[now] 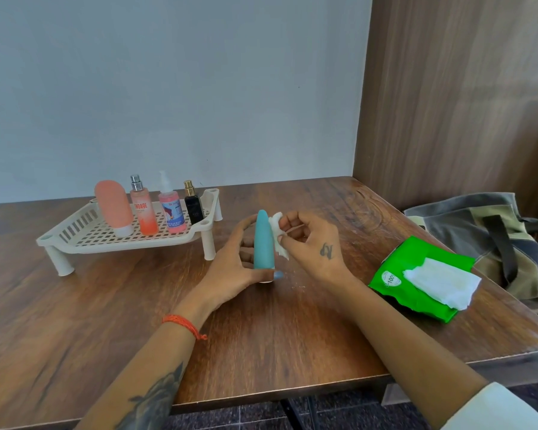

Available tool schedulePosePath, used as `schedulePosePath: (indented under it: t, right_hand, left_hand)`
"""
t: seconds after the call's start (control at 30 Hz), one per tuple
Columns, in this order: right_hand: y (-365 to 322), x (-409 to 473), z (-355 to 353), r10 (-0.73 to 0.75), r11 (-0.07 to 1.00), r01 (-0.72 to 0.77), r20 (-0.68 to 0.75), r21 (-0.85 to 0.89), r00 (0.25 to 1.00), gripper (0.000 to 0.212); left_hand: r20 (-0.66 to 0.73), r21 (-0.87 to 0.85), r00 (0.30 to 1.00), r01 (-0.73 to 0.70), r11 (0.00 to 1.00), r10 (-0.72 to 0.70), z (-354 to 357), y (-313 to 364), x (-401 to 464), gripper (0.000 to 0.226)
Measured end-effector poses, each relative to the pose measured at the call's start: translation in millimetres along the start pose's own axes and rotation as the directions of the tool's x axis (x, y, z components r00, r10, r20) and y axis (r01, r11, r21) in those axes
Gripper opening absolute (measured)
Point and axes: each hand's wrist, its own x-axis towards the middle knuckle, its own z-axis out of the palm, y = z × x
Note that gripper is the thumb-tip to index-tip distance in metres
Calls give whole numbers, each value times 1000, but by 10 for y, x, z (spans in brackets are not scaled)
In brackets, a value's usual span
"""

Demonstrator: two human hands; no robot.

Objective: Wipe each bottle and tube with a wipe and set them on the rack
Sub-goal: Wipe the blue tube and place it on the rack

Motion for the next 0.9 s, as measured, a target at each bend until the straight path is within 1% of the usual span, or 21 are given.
schedulePosePath:
  t: [0.07, 0.17, 0.27, 0.4, 0.5, 0.57, 0.63, 0.67, 0.73, 0.8, 0.9]
  right_hand:
    - [-8, -19, 1, -115, 993, 115, -4, 11, 993, 17]
    - [20, -39, 10, -268, 960, 273, 84, -58, 960, 17]
    - [59, -35, 19, -294, 934, 322, 184, -152, 938, 19]
    - [85, -31, 9, -345, 896, 391, 225, -211, 911, 16]
    - [76, -42, -24, -382, 851, 437, 228, -292, 896, 10]
    - [70, -44, -23, -421, 827, 458, 181, -326, 889, 7]
    - [79, -46, -9, -432, 849, 448, 121, -282, 894, 10]
    - [88, -49, -3, -430, 860, 448, 124, -243, 894, 12]
    - [104, -49, 8, -419, 871, 457, 211, -183, 883, 14]
    - [114, -44, 19, -385, 879, 446, 304, -169, 872, 15]
    - [108, -27, 9, -330, 892, 404, 319, -202, 889, 14]
  left_hand:
    - [-10, -4, 1000, 4, 1000, -4, -10, -10, -6, 101]
    - [-11, -29, 1000, 15, 999, -15, -19, -4, -9, 102]
    - [6, -41, 1000, 23, 999, -22, -30, 4, -7, 107]
    - [29, -52, 999, 25, 998, -23, -35, 17, -18, 107]
    - [22, -53, 999, 33, 998, -32, -36, 12, -11, 107]
    - [12, -50, 999, 39, 998, -38, -45, -8, -1, 109]
    - [11, -50, 999, 43, 998, -42, -49, -19, 0, 109]
    - [11, -51, 999, 43, 998, -43, -49, -20, -2, 108]
    - [10, -48, 999, 43, 998, -43, -48, -13, -7, 107]
    - [10, -49, 999, 53, 997, -52, -55, -12, -3, 108]
    - [30, -71, 998, 52, 996, -50, -49, -11, 1, 105]
